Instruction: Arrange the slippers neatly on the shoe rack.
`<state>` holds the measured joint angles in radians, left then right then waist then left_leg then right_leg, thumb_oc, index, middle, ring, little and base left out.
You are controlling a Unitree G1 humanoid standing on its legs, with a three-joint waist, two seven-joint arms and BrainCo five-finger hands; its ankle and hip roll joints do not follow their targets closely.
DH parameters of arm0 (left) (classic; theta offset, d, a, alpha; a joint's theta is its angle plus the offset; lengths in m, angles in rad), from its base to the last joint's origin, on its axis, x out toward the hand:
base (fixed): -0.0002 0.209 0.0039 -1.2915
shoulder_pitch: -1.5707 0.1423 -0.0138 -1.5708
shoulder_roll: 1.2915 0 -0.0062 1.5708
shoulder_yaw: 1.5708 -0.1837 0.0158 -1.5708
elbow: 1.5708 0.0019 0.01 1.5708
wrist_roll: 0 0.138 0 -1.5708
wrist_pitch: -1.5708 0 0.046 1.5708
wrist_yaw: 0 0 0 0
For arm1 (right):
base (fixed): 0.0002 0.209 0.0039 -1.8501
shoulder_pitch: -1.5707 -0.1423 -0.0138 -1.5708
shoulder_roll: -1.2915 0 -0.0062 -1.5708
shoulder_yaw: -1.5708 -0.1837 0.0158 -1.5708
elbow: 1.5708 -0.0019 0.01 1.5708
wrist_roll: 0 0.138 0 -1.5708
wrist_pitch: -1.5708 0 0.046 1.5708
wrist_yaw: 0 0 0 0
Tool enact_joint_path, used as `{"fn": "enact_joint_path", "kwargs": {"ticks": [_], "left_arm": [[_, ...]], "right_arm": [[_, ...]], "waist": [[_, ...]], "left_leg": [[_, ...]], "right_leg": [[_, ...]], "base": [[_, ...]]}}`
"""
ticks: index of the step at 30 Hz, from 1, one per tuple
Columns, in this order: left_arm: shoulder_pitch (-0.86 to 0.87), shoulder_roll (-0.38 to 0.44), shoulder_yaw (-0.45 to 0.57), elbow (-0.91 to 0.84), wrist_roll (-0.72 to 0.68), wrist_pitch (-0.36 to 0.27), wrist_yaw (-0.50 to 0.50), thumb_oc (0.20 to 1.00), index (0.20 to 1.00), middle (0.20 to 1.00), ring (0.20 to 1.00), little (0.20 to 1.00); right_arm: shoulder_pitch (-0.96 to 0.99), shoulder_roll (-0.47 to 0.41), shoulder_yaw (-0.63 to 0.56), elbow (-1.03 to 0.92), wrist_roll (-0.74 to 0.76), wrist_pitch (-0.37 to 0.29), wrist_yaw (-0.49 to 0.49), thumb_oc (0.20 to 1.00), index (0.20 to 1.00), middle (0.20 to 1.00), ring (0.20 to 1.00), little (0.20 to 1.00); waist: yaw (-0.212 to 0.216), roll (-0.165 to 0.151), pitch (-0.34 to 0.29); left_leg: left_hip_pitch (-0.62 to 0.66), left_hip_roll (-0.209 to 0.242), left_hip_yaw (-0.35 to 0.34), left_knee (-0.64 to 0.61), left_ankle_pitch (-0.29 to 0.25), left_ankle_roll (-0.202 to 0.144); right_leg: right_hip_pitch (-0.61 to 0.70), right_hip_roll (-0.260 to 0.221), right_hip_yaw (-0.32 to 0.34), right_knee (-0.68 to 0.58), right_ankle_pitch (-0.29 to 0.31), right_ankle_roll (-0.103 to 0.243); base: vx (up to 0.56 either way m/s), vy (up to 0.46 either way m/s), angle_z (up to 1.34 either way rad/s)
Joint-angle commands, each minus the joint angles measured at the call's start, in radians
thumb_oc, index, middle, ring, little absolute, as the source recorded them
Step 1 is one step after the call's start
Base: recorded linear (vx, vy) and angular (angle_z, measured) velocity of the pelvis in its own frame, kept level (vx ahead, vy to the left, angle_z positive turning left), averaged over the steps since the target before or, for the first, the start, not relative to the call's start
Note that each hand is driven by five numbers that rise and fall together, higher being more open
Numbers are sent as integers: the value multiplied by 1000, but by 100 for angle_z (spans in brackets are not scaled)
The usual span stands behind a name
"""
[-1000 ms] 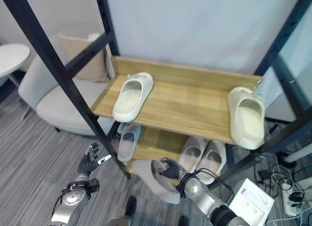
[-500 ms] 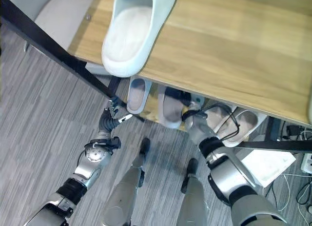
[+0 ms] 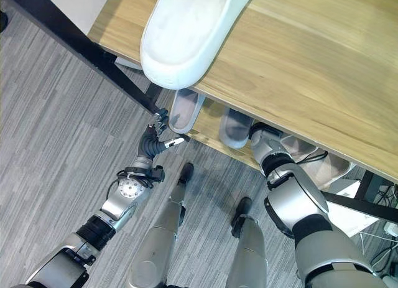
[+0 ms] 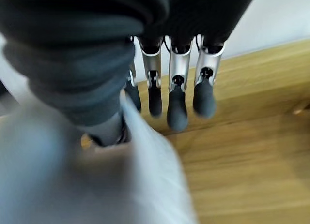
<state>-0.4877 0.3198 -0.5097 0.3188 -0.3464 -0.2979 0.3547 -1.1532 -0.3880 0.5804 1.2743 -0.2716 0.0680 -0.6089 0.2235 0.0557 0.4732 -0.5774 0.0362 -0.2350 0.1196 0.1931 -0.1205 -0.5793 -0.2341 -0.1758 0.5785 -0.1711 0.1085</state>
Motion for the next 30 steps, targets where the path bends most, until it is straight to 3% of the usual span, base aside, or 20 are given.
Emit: {"fn": "enact_joint_path", "kwargs": {"ticks": [1, 7, 16, 30], "left_arm": [[-37, 11, 2, -72, -25, -47, -14, 1000, 1000, 1000, 1000, 1000], [-45, 5, 20, -62, -16, -41, -5, 1000, 1000, 1000, 1000, 1000], [3, 22, 52, -51, 6, -16, 24, 1000, 1000, 1000, 1000, 1000], [3, 30, 45, -58, 15, -2, 28, 1000, 1000, 1000, 1000, 1000]], "right_arm": [[-39, -9, 17, -6, 51, -20, 11, 1000, 1000, 1000, 1000, 1000], [-18, 21, -30, -58, 135, -49, -17, 1000, 1000, 1000, 1000, 1000], [138, 110, -212, -230, 366, -124, -101, 1000, 1000, 1000, 1000, 1000], [157, 183, -234, -153, 495, -141, -50, 1000, 1000, 1000, 1000, 1000]], "waist": [[27, -20, -6], [18, -23, -5], [-30, -51, -12], [-51, -35, 3]], "left_leg": [[-46, -18, 28, 145, -156, 19], [-15, -16, 33, 126, -156, 19], [46, 0, 52, 105, -170, 20], [47, 3, 68, 106, -169, 19]], "right_leg": [[103, -21, -24, -222, 98, 51], [130, -20, -26, -241, 102, 50], [182, -12, -14, -275, 106, 47], [178, -12, -3, -279, 114, 49]], "base": [[31, -10, 5], [5, 2, 1], [14, -2, -1], [-3, 3, -4]]}}
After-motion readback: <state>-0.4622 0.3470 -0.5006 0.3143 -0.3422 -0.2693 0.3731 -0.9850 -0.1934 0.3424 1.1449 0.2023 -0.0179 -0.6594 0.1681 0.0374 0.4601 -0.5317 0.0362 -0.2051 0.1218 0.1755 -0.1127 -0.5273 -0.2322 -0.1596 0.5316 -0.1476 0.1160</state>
